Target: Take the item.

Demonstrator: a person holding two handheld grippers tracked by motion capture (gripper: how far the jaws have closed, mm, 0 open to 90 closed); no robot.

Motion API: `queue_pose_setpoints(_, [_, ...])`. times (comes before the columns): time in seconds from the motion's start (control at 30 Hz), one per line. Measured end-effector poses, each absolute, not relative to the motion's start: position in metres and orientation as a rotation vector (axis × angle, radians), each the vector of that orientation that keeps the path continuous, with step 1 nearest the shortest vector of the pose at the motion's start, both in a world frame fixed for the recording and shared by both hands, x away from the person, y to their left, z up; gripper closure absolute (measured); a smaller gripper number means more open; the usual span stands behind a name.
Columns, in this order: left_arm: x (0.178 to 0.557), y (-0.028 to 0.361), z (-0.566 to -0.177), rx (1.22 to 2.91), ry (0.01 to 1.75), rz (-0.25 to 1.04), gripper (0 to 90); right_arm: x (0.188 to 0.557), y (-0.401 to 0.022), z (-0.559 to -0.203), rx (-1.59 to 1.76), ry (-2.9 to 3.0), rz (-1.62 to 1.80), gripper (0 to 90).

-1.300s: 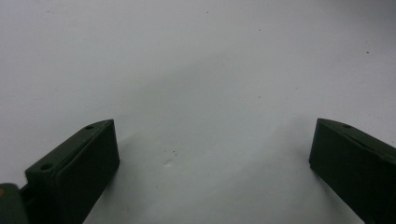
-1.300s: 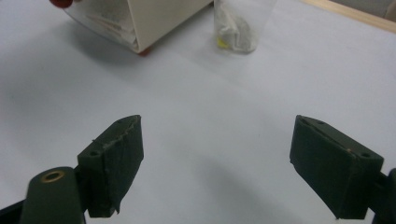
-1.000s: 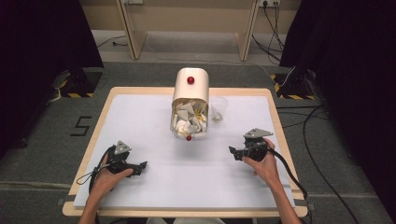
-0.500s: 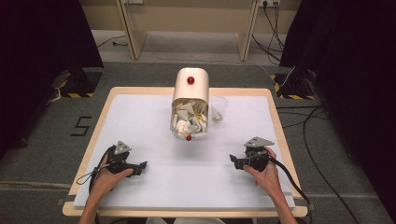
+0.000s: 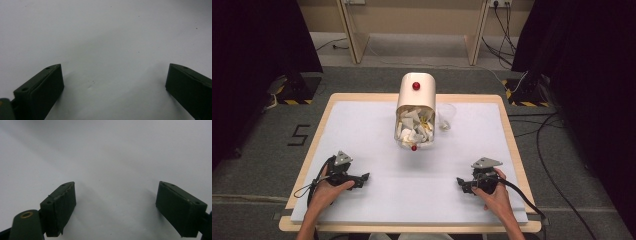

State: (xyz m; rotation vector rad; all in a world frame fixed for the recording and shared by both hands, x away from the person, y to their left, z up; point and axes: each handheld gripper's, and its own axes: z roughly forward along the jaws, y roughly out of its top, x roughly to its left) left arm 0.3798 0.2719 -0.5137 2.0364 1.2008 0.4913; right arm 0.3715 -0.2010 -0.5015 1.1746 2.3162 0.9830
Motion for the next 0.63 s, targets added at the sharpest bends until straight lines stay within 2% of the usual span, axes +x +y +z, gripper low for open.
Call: queue_pose_setpoints(0.63, [0.3799,0.2718,-0.5137,2.038,1.201,0.492,0.6,0.3687,-0.2018,-0.5031,1.165,2.308,0.993,15.7])
